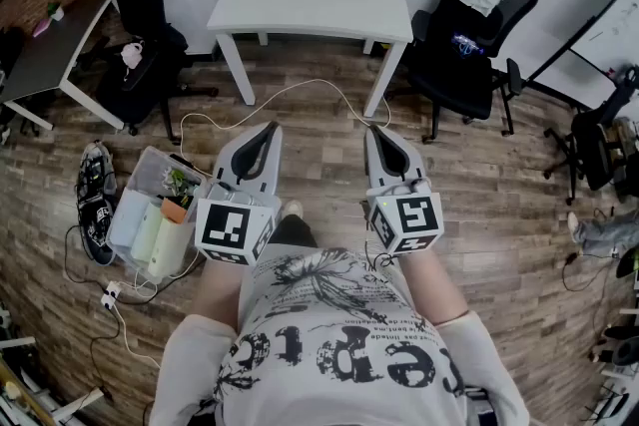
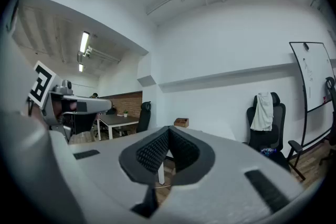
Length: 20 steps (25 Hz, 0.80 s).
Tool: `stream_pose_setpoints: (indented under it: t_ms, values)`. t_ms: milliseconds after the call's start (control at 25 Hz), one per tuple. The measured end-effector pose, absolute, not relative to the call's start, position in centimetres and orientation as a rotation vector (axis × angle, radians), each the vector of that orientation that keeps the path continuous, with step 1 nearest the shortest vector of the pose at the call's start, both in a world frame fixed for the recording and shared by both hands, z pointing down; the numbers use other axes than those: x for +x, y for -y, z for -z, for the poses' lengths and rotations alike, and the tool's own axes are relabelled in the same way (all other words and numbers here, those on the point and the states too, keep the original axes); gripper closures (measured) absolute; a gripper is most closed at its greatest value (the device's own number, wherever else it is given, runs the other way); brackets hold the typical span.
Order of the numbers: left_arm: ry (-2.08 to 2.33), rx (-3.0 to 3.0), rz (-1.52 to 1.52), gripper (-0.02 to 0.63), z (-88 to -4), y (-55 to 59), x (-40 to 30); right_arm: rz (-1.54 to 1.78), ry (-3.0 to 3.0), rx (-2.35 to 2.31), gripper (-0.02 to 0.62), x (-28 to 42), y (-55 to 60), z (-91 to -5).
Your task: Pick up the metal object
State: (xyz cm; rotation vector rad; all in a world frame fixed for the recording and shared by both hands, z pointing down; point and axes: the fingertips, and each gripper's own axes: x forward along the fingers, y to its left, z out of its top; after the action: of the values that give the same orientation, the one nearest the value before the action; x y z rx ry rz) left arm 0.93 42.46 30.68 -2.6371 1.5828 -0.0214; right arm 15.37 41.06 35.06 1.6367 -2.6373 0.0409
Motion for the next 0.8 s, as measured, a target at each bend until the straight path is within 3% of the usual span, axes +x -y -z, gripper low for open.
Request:
stream_pose_setpoints:
  t_ms: [800]
  values:
    - [-1.584,-2.669,0.001,0.595,-31.9,-38.9,1.0,-0.111,2.654,1.696,0.604,15.9,-37.6,-35.9]
